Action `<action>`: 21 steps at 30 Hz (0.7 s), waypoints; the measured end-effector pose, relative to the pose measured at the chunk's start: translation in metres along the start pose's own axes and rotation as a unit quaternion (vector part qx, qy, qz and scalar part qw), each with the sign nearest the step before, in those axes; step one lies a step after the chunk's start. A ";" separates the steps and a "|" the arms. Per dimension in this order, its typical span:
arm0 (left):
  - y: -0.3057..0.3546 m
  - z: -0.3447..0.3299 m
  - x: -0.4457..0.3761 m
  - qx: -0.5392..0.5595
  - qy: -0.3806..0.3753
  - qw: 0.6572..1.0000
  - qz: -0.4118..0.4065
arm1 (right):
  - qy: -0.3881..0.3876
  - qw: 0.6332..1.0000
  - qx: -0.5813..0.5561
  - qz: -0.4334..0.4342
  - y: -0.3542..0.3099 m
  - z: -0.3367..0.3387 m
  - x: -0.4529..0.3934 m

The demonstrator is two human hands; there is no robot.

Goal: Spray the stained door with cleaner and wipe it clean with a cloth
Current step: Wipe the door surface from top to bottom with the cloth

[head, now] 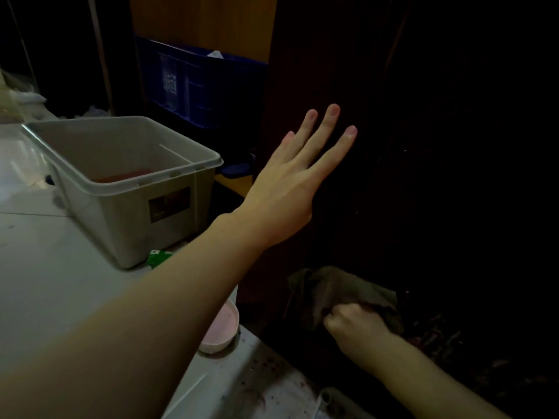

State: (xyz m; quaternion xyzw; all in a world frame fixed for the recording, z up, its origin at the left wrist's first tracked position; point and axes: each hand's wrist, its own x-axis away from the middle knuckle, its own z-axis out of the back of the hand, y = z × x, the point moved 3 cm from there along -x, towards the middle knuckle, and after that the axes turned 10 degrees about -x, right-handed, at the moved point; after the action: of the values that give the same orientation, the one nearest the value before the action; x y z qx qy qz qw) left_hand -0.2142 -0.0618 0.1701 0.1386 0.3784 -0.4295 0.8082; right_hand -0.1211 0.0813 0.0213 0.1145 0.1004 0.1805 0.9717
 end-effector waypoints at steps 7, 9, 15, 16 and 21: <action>0.007 -0.013 0.007 -0.030 0.006 0.999 -0.015 | 0.184 0.983 0.001 -0.011 0.016 0.079 -0.008; 0.010 -0.019 0.010 -0.041 0.000 0.999 -0.025 | 0.208 0.977 0.022 -0.041 0.022 0.086 -0.011; 0.014 -0.021 0.016 -0.041 -0.024 0.998 -0.027 | -0.157 0.987 -0.011 -0.013 0.002 0.008 0.012; 0.014 -0.020 0.015 -0.043 -0.026 0.998 -0.023 | -0.139 0.990 0.010 0.002 0.002 0.005 0.012; 0.014 -0.020 0.017 -0.046 -0.019 0.998 -0.027 | 0.048 0.997 -0.034 -0.041 0.019 0.071 0.000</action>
State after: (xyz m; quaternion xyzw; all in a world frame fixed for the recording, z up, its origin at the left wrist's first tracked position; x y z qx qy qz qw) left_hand -0.2073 -0.0526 0.1426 0.0830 0.3860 -0.4359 0.8088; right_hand -0.1108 0.0851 0.0938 0.0686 0.1457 0.1494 0.9756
